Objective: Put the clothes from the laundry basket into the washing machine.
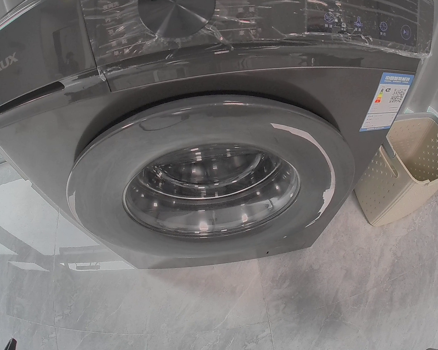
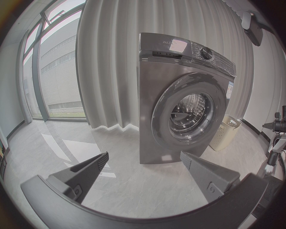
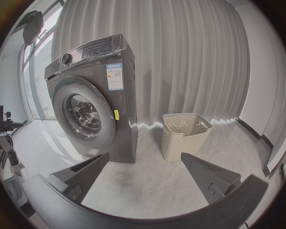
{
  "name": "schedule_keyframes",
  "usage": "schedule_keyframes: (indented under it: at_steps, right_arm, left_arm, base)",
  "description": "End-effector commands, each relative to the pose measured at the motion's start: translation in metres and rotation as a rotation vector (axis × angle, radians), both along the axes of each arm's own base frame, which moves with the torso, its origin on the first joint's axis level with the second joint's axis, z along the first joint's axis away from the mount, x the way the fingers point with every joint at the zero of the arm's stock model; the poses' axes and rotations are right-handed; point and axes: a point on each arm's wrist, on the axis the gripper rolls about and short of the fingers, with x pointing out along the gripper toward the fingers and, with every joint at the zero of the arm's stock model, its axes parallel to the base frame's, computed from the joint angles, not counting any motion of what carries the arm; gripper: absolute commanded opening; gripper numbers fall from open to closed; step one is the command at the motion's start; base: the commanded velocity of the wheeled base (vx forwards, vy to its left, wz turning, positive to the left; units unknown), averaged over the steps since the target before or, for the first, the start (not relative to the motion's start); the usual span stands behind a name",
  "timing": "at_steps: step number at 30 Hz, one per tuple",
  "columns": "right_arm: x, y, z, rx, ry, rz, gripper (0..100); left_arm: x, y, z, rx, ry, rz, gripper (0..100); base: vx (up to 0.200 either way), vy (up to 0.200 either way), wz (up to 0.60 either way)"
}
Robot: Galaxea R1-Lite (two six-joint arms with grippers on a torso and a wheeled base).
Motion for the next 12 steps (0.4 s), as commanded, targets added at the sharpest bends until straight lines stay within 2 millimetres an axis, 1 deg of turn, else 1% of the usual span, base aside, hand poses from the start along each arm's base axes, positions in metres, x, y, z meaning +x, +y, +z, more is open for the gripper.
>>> schedule_keyframes:
  at_steps: [1,12]
  right_arm:
    - [0.0002,-0.0001,-0.0051,0.002,0.002,-0.003,100]
    - [0.0002,-0.0001,-0.0051,-0.002,0.002,-0.002,100]
  left_arm:
    - [0.0001,0.0,-0.0053,0.001,0.002,0.002,100]
    - [0.0001,0.0,-0.0053,0.004,0.002,0.0,100]
  base:
    - [0.0,0.0,0.0]
    - [0.0,0.0,0.0]
